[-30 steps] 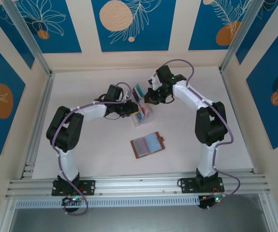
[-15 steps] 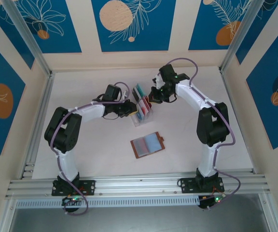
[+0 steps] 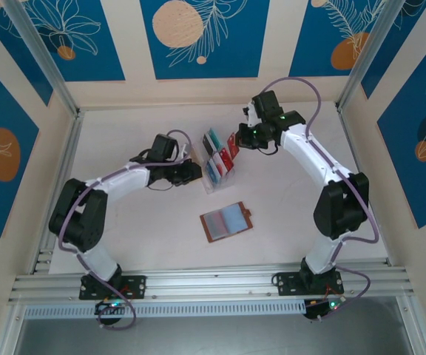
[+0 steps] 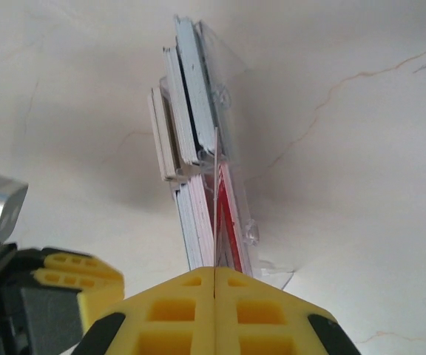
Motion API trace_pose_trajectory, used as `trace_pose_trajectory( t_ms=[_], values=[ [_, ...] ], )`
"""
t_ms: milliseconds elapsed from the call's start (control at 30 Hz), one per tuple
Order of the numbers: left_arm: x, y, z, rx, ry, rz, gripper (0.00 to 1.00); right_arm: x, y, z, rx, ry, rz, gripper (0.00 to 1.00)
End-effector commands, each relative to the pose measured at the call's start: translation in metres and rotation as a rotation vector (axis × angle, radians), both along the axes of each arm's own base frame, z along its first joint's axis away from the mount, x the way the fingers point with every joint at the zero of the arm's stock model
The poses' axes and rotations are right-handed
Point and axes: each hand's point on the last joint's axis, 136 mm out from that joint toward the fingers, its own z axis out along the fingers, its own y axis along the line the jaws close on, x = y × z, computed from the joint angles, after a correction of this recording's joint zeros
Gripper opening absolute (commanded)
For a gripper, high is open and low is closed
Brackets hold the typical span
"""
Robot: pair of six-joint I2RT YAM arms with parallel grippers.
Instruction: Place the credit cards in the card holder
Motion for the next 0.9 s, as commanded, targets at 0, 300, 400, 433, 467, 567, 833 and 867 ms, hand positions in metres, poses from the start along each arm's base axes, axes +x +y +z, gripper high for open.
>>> trace_pose_trajectory(
  t_ms=[0, 300, 400, 433, 467, 567, 833, 867],
  values=[
    [-0.026, 0.010, -0.006, 0.081, 0.000, -0.034, 0.18, -0.001, -0.022, 0.014, -0.018, -0.054, -0.094, 0.00],
    [-0.098, -0.014, -0.032, 0.210, 0.025, -0.137, 0.22, -0.033, -0.036, 0.019, 0.022, -0.069, -0.098, 0.00],
    [-0.115, -0.023, -0.040, 0.258, 0.023, -0.175, 0.23, -0.049, -0.033, 0.014, 0.072, -0.039, -0.068, 0.00],
    [-0.120, -0.024, -0.044, 0.281, 0.025, -0.183, 0.23, -0.055, -0.030, 0.010, 0.090, -0.024, -0.054, 0.00],
    [-0.124, -0.025, -0.048, 0.296, 0.027, -0.188, 0.23, -0.060, -0.029, 0.008, 0.105, -0.014, -0.043, 0.00],
    [-0.137, -0.031, -0.061, 0.330, 0.043, -0.210, 0.23, -0.079, -0.022, -0.002, 0.156, 0.017, -0.002, 0.00],
    [-0.147, -0.032, -0.101, 0.415, 0.093, -0.221, 0.21, -0.124, -0.012, -0.029, 0.253, 0.095, 0.078, 0.00],
    [-0.148, -0.030, -0.105, 0.425, 0.100, -0.221, 0.21, -0.128, -0.011, -0.032, 0.265, 0.101, 0.084, 0.00]
  ],
)
